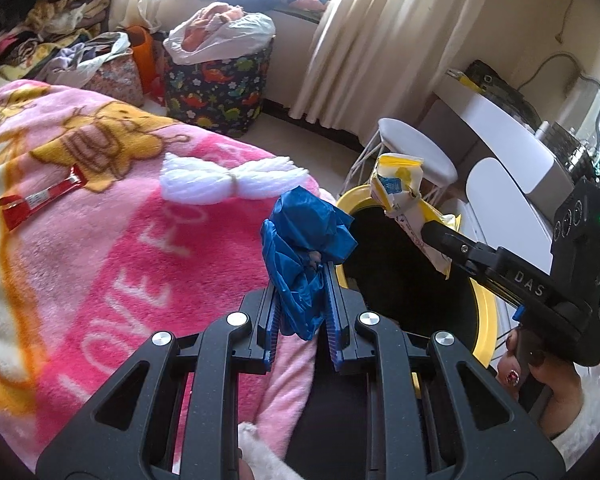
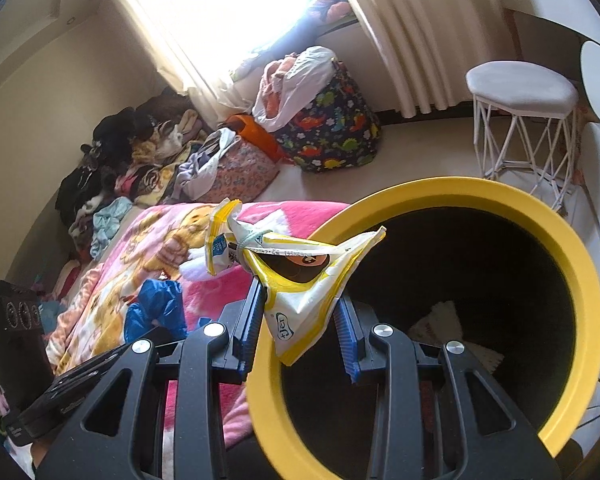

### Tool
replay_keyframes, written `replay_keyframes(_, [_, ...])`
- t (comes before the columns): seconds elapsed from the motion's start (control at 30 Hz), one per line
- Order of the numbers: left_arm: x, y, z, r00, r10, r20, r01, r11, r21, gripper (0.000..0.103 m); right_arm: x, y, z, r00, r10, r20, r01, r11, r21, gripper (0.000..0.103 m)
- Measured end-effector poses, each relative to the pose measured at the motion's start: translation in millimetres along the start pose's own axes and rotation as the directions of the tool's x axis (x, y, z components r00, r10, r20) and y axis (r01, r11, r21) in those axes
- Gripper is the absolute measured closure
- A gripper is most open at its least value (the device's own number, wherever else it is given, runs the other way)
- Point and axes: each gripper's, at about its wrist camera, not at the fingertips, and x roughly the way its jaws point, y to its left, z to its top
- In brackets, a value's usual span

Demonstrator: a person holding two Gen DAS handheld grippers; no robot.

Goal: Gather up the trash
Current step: 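Carry the blue bag and yellow-white wrapper over the yellow bin with both tools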

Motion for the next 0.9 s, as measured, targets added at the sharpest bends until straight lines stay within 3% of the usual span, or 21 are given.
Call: replay_keyframes(0.9, [25.6, -57.9, -11.9, 0.996, -0.065, -0.067, 0.073, 0.990, 0.118, 0.089, -10.3, -55.5, 0.4, 0.991, -0.131, -0.005, 0.131, 0.989, 0.070, 0.070])
